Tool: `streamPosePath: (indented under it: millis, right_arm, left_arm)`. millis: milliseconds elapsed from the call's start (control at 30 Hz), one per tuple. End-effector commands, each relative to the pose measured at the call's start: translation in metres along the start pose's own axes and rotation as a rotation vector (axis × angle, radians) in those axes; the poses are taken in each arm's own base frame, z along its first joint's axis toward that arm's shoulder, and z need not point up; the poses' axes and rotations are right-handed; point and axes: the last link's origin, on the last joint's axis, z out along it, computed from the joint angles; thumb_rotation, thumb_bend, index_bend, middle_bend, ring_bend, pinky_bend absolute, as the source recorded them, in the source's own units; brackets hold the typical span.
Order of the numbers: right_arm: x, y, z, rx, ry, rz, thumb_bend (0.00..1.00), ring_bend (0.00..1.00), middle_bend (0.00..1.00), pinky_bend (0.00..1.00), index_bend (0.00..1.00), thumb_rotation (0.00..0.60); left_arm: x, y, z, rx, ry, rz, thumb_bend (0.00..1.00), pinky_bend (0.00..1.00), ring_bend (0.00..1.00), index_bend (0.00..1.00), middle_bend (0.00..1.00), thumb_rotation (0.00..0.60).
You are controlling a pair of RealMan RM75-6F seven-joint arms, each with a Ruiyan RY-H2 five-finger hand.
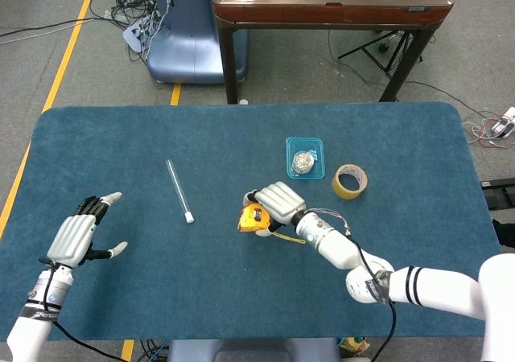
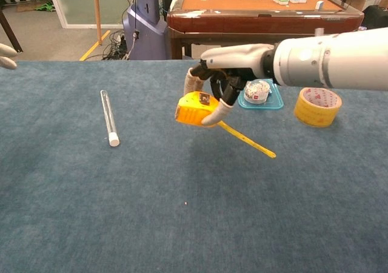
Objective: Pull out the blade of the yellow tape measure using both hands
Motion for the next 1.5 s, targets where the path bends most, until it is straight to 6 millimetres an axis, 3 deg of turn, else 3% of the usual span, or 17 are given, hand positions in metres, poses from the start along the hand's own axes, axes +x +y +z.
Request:
streamPosePath:
  millis: [33, 233, 400, 933, 1267, 1500]
  right_arm:
    - [0.004, -0.008, 0.018, 0.021, -0.010, 0.031, 0.63, 0.52, 0.62, 0.46, 0.62, 0.600]
    - [0.005, -0.016, 0.036, 0.034, -0.021, 0.047, 0.63, 0.53, 0.63, 0.46, 0.62, 0.600]
    - [0.010, -0.023, 0.047, 0.031, -0.027, 0.067, 0.63, 0.53, 0.63, 0.46, 0.63, 0.600]
    - [0.013, -0.057, 0.077, -0.027, -0.031, 0.101, 0.63, 0.54, 0.64, 0.46, 0.63, 0.600]
    - [0.011, -0.081, 0.092, -0.052, -0.020, 0.129, 0.63, 0.54, 0.64, 0.46, 0.64, 0.600]
    - [0.007, -0.085, 0.102, -0.062, -0.006, 0.193, 0.63, 0.54, 0.64, 0.46, 0.64, 0.600]
  left_arm:
    - [-0.001, 0.013, 0.008, 0.004, -0.022, -0.081, 0.20, 0.04, 0.10, 0.04, 0.13, 0.600]
    - [-0.010, 0.021, 0.017, 0.034, -0.051, -0.094, 0.20, 0.04, 0.08, 0.00, 0.08, 0.600]
    - [-0.018, 0.031, 0.028, 0.062, -0.053, -0.090, 0.20, 0.02, 0.00, 0.00, 0.00, 0.600]
    - [-0.044, 0.059, 0.060, 0.203, -0.072, -0.100, 0.16, 0.00, 0.00, 0.00, 0.00, 0.600]
    - [-0.045, 0.073, 0.070, 0.219, -0.074, -0.246, 0.15, 0.00, 0.00, 0.00, 0.00, 0.600]
    - [-0.044, 0.079, 0.074, 0.220, -0.102, -0.325, 0.15, 0.00, 0.00, 0.00, 0.00, 0.600]
